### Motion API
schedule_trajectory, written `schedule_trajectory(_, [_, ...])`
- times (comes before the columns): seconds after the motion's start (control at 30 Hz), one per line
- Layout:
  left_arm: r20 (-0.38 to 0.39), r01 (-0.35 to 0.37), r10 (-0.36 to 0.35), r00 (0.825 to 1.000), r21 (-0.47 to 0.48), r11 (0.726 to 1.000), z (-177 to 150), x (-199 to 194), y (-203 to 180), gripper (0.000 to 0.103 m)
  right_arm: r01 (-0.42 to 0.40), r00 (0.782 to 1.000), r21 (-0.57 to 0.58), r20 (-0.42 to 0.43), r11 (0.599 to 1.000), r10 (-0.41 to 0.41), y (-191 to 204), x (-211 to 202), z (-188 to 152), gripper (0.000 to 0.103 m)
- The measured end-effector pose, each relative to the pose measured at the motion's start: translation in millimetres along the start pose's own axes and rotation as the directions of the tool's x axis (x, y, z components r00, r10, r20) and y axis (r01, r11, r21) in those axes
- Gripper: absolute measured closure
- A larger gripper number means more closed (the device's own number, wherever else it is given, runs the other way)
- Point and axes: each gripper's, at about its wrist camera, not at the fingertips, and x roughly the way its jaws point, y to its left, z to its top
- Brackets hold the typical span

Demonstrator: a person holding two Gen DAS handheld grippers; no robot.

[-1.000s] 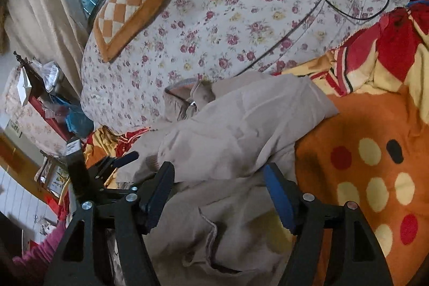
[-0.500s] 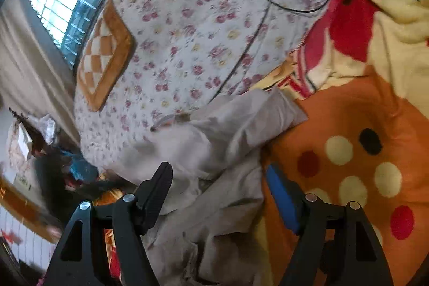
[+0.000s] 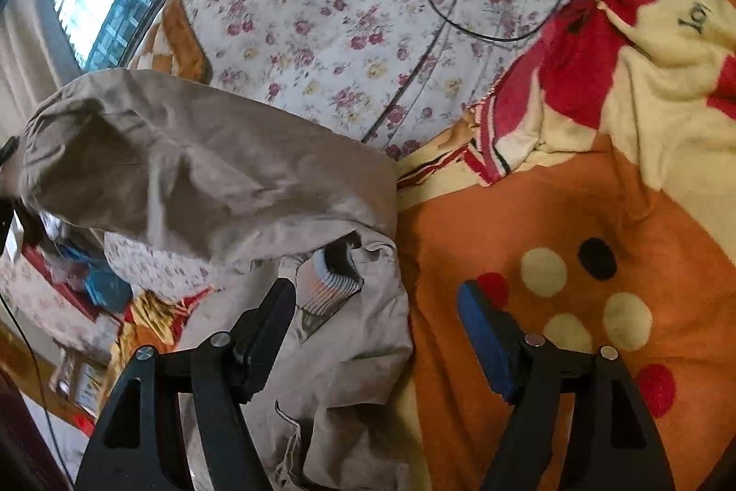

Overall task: Fold large clothes
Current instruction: 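Lift the cuff with the left gripper and fold it over the jacket body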

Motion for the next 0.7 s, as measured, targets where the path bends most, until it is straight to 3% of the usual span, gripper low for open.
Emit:
schedule_trajectory(0.13, [0.002, -0.04, 0.041, 0.999, -0.084, 0.996, 2, -2, 38, 0.096, -0.067, 0.994, -0.113, -0.093, 0.991, 0.056, 35, 18, -2, 0.028])
schedule_trajectory(0.2, [0.007, -0.034, 0.035, 0.999, -0.104, 0.994, 3, -5, 45, 0.096, -0.187, 0.972, -0.106, -0.166, 0.977, 0.169, 54, 32, -4, 0.028])
schedule_trajectory(0.27, [0.013, -0.034, 0.035, 0.999, -0.104, 0.994, 5, -5, 47, 0.096, -0.275, 0.937, -0.009, -0.228, 0.961, 0.266, 61, 53, -4, 0.028])
schedule_trajectory(0.4, [0.036, -0.035, 0.038, 0.999, -0.081, 0.996, 11, -13, 44, 0.096, -0.226, 0.95, 0.167, -0.181, 0.96, 0.255, 49, 91, 12, 0.028])
schedule_trajectory(0.5, [0.036, -0.037, 0.04, 0.999, -0.093, 0.995, 15, -15, 52, 0.096, -0.243, 0.939, 0.362, -0.143, 0.9, 0.312, 27, 120, 18, 0.028])
schedule_trajectory(0.57, [0.033, -0.05, 0.054, 0.998, -0.103, 0.993, 17, -13, 60, 0.096, -0.262, 0.936, 0.422, -0.108, 0.868, 0.335, 18, 133, 21, 0.029])
schedule_trajectory(0.6, [0.03, -0.054, 0.058, 0.998, -0.11, 0.992, 17, -11, 65, 0.096, -0.281, 0.933, 0.427, -0.087, 0.86, 0.348, 17, 137, 23, 0.034])
schedule_trajectory(0.67, [0.026, -0.065, 0.068, 0.997, -0.125, 0.99, 17, -8, 76, 0.096, -0.291, 0.936, 0.421, -0.061, 0.859, 0.347, 15, 140, 27, 0.056])
schedule_trajectory(0.7, [0.026, -0.071, 0.075, 0.997, -0.132, 0.989, 17, -8, 80, 0.096, -0.268, 0.945, 0.412, -0.062, 0.871, 0.32, 14, 141, 29, 0.079])
